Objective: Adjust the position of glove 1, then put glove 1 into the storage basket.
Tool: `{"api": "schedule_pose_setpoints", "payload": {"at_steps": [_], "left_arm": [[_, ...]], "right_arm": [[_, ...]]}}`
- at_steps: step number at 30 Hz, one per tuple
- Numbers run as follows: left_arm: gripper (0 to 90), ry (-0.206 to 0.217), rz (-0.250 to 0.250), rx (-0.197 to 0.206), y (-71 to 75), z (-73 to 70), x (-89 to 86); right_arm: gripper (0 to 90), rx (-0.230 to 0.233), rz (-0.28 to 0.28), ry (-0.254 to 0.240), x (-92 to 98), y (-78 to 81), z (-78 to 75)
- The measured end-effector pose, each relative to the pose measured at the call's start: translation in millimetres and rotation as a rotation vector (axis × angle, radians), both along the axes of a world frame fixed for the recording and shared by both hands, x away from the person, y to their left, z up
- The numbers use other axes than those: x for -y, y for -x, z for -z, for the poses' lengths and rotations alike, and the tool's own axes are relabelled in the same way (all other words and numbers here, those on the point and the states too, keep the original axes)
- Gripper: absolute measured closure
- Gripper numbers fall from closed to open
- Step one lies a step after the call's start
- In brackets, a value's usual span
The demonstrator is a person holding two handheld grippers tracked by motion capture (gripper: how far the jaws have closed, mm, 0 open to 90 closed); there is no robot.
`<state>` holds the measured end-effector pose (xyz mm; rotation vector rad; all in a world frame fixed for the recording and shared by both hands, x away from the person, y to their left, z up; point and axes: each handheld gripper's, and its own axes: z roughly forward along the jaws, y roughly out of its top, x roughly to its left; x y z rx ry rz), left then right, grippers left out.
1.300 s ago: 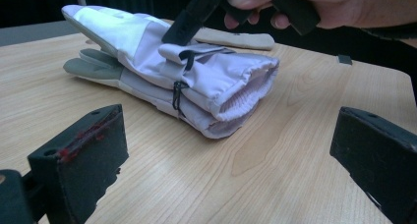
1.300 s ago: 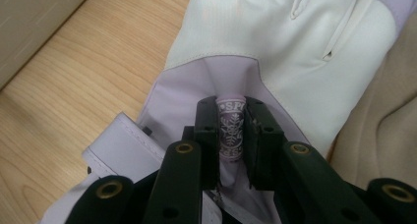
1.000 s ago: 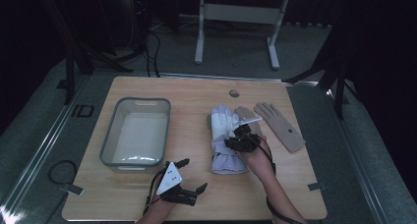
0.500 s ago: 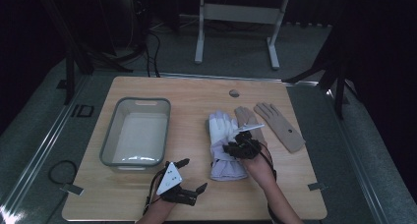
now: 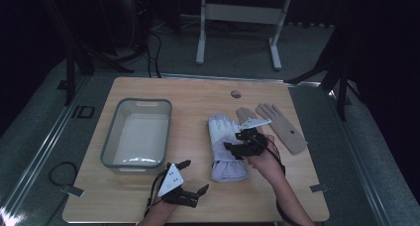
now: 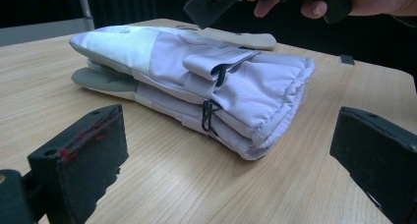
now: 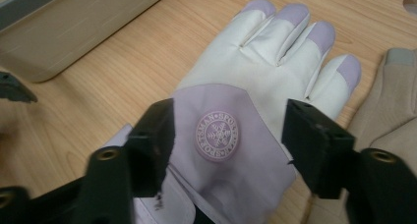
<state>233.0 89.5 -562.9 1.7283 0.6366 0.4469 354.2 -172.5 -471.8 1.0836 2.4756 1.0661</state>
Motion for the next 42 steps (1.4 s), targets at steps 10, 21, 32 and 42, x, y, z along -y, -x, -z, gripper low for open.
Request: {"api": "schedule_pose_setpoints", "payload": {"at_steps": [10,21,32,42], "left_arm": [[0.7,-0.008,-0.016,-0.012,-0.8,-0.3,0.8],[0.7,-0.023,-0.068,-0.12,-6.0,-12.1,0.3],[6.7,-0.089,-0.069,-0.201,-15.2,-60.5,20.1],[39.4,-0.127,-0.119,-0.359,-37.6,-72.8,49.0]], "right_arm": [[13.8,0.001,-0.069,-0.046,19.9,5.4,0.3],[15.8,0.214,-0.06,-0.082,64.3,25.0,-10.5],[29.7,0.106,-0.01,-0.148,74.5,33.6,-8.9],[52.3,0.04,0.043,-0.145,54.1,15.1,7.5]]}}
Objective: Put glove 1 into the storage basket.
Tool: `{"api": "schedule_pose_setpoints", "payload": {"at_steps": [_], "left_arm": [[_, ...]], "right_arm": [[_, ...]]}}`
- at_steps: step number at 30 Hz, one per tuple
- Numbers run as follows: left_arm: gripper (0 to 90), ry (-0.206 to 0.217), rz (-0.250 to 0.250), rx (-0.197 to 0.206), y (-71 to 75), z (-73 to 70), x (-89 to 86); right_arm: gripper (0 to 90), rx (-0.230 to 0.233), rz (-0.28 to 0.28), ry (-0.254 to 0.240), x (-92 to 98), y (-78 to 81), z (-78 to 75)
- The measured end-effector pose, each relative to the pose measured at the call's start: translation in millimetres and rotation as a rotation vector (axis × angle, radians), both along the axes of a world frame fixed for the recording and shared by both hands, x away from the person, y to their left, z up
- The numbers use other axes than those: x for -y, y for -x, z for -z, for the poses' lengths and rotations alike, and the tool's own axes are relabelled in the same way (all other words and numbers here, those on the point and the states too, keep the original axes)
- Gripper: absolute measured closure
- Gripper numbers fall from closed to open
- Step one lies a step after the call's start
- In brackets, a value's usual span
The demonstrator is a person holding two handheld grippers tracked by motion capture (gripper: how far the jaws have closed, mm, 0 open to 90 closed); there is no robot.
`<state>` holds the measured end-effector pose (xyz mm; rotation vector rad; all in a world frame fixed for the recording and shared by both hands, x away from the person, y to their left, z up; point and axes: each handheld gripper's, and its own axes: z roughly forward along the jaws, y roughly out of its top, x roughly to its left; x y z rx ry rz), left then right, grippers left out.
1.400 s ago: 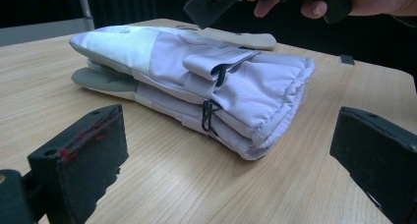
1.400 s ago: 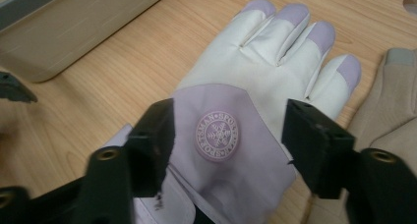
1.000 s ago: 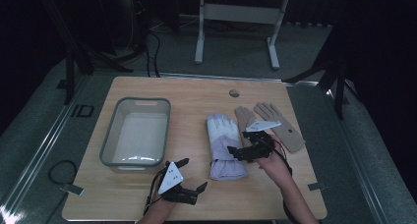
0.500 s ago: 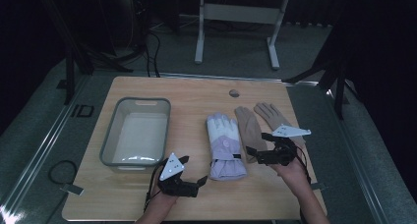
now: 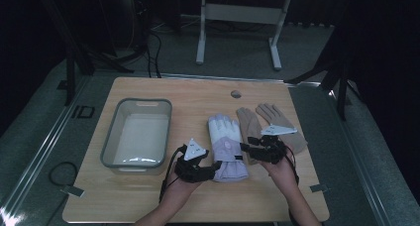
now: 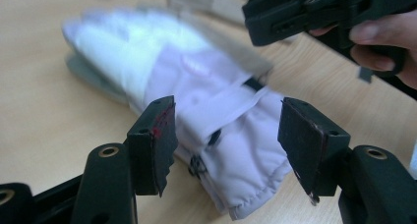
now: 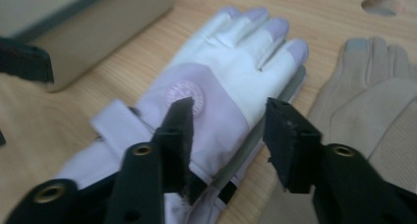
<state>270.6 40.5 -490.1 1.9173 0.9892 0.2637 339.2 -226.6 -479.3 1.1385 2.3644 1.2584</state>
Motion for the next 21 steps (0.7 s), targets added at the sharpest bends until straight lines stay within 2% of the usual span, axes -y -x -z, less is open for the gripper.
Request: {"api": "schedule_pose_setpoints", "payload": {"at_steps": [3,6,8,10,12,13,14,17,19,21], "left_arm": [[37.3,-0.027,-0.014,-0.063,-4.7,14.2,6.9],[35.2,-0.061,-0.033,-0.103,-9.6,28.1,13.7],[34.3,-0.072,-0.034,-0.127,-13.0,36.2,16.1],[32.9,-0.064,-0.028,-0.153,-15.2,42.0,17.2],[32.7,-0.08,-0.017,-0.164,-16.8,45.7,18.0],[32.5,-0.08,-0.017,-0.164,-16.8,45.7,18.0],[32.4,-0.076,-0.015,-0.184,-19.0,50.0,17.0],[31.3,-0.063,-0.014,-0.207,-21.3,54.6,15.0],[31.3,-0.059,-0.012,-0.208,-21.5,56.4,14.4],[31.3,-0.054,-0.013,-0.21,-21.8,58.1,13.8]], "right_arm": [[49.8,-0.036,0.021,-0.004,-2.6,-5.6,10.3],[48.6,-0.085,0.036,-0.026,-3.3,-12.0,18.7],[47.0,-0.114,0.035,-0.018,-6.1,-15.5,24.5],[43.8,-0.154,0.036,0.011,-10.2,-19.4,32.4],[43.0,-0.19,0.038,0.052,-14.6,-22.0,41.3],[43.0,-0.19,0.038,0.052,-14.6,-22.0,41.3],[40.7,-0.23,0.045,0.064,-16.0,-25.5,48.0],[39.9,-0.277,0.044,0.067,-16.5,-30.9,52.6],[40.7,-0.328,0.039,0.051,-15.3,-35.3,55.0],[47.4,-0.375,0.021,0.009,-12.5,-39.6,58.9]]}}
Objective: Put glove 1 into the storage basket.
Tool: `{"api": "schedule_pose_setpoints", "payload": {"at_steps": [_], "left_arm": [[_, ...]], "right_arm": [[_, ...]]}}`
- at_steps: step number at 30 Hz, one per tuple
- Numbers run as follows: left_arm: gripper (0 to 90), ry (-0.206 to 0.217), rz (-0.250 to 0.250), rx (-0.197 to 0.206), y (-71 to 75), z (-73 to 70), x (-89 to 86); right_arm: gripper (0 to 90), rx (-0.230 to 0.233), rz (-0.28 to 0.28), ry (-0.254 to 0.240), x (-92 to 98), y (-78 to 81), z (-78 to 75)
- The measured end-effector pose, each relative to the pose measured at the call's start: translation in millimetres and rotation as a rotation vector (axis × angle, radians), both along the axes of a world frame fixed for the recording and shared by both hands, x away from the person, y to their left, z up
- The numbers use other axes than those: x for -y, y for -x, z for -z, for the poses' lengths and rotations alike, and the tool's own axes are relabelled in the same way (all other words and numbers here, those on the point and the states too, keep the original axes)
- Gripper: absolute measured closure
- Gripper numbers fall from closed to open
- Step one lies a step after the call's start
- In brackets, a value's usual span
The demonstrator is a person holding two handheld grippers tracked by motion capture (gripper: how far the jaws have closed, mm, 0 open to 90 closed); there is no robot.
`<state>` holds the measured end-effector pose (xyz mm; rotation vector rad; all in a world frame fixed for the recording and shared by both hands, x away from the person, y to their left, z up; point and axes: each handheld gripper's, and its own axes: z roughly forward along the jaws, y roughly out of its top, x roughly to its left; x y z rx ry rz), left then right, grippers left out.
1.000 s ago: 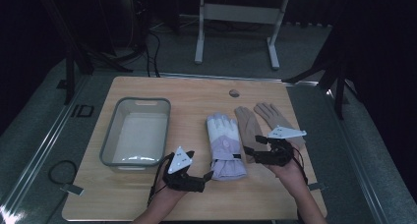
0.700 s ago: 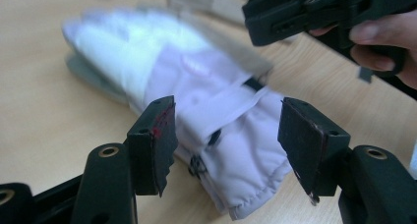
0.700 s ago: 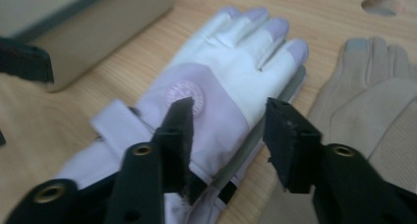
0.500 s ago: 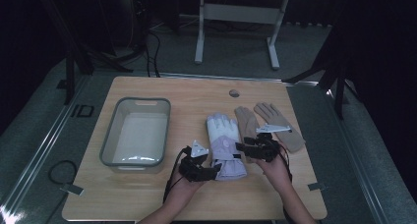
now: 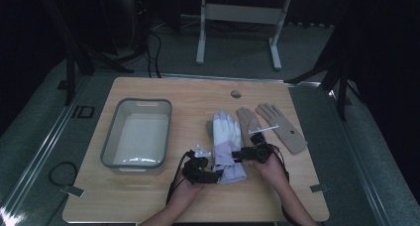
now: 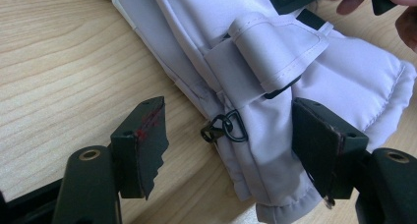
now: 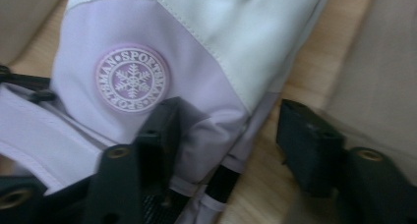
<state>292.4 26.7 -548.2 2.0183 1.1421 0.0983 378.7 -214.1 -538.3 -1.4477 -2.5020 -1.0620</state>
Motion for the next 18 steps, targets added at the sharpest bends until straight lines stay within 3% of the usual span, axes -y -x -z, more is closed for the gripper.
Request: {"api": "schedule_pose_setpoints", "payload": {"at_steps": [3,4,5,7,9,14,17,18], "left_arm": [[31.0,0.018,-0.002,-0.019,-1.3,3.5,-2.3],[29.7,0.018,-0.002,-0.019,-1.3,3.5,-2.3],[29.3,0.025,-0.006,-0.028,-2.3,5.4,-3.1],[29.3,0.027,-0.005,-0.03,-2.9,6.3,-2.8],[29.4,0.022,-0.001,-0.031,-3.2,6.4,-2.5],[30.7,0.018,0.013,-0.034,-4.0,6.0,-2.5],[35.2,0.041,0.032,-0.055,-5.1,6.3,-2.9],[40.9,0.056,0.04,-0.067,-5.6,6.8,-3.1]], "right_arm": [[58.3,-0.013,-0.027,-0.052,1.9,-0.9,3.9],[58.3,-0.013,-0.027,-0.052,1.9,-0.9,3.9],[65.7,0.004,-0.035,-0.046,0.9,1.5,2.6],[72.3,0.044,-0.043,-0.005,-2.5,5.4,-1.0],[76.3,0.116,-0.05,0.067,-10.3,12.7,-5.4],[79.4,0.278,-0.054,0.218,-27.3,31.0,-11.3],[79.5,0.307,-0.046,0.238,-30.2,34.7,-10.8],[79.5,0.315,-0.042,0.234,-30.0,35.4,-10.5]]}}
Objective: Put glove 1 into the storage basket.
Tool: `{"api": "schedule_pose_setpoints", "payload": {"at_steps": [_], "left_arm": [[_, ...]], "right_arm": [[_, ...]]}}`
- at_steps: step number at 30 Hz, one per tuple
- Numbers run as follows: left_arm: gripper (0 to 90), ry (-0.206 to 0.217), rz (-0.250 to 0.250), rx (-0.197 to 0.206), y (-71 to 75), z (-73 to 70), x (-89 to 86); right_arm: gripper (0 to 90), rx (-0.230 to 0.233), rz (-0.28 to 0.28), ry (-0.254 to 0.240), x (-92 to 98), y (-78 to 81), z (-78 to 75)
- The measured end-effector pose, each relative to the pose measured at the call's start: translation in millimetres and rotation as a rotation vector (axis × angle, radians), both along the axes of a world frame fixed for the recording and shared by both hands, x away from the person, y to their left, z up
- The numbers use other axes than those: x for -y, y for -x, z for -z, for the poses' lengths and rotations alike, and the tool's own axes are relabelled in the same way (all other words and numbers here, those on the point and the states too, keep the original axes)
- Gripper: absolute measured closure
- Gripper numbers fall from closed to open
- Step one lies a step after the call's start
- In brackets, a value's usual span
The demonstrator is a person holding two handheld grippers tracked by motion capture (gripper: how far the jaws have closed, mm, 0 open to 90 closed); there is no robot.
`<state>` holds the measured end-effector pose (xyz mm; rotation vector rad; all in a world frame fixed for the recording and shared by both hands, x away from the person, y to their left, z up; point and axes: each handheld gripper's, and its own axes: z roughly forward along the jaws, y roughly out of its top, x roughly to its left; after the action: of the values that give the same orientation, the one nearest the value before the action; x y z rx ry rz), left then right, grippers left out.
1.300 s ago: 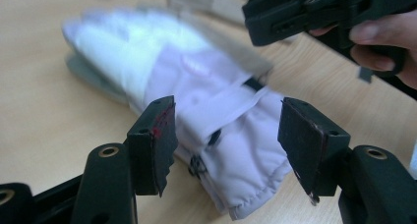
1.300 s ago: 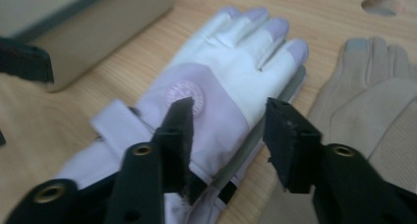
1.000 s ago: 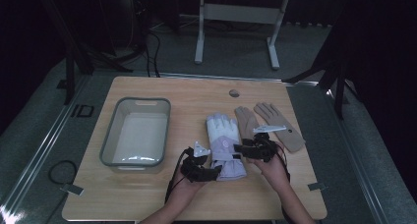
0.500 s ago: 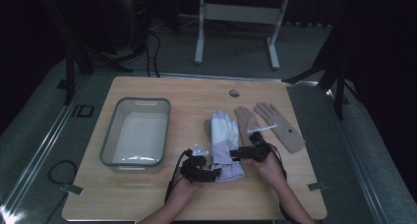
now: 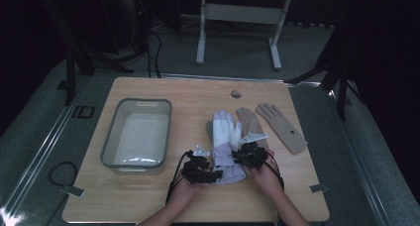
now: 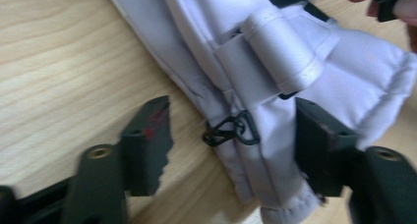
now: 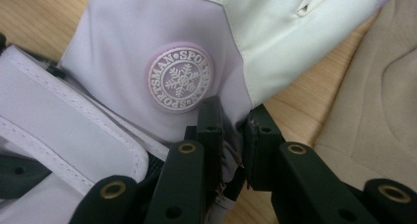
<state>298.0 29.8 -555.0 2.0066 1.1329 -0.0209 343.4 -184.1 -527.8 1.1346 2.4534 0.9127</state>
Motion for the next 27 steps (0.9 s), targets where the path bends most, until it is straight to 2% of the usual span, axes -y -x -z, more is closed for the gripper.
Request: {"api": "schedule_pose_setpoints", "payload": {"at_steps": [5,10,12,18,27], "left_arm": [[54.7,0.053,0.027,-0.049,-4.3,2.7,-2.2],[68.8,0.04,0.046,-0.023,-2.4,-0.5,0.1],[72.2,0.04,0.053,-0.028,-3.5,-2.5,-0.3],[74.8,0.018,0.086,-0.031,-6.6,-11.6,-1.4],[75.3,-0.008,0.116,-0.011,-7.8,-35.5,-12.1]], "right_arm": [[79.5,-0.002,0.003,0.012,-1.1,-0.6,-0.4],[80.1,0.038,0.008,0.043,-5.8,3.2,-0.8],[80.4,0.047,0.016,0.034,-5.4,4.9,-1.9],[81.0,0.075,0.016,0.032,-5.4,10.1,-10.5],[81.1,0.081,0.014,-0.028,-8.6,11.1,-26.2]]}}
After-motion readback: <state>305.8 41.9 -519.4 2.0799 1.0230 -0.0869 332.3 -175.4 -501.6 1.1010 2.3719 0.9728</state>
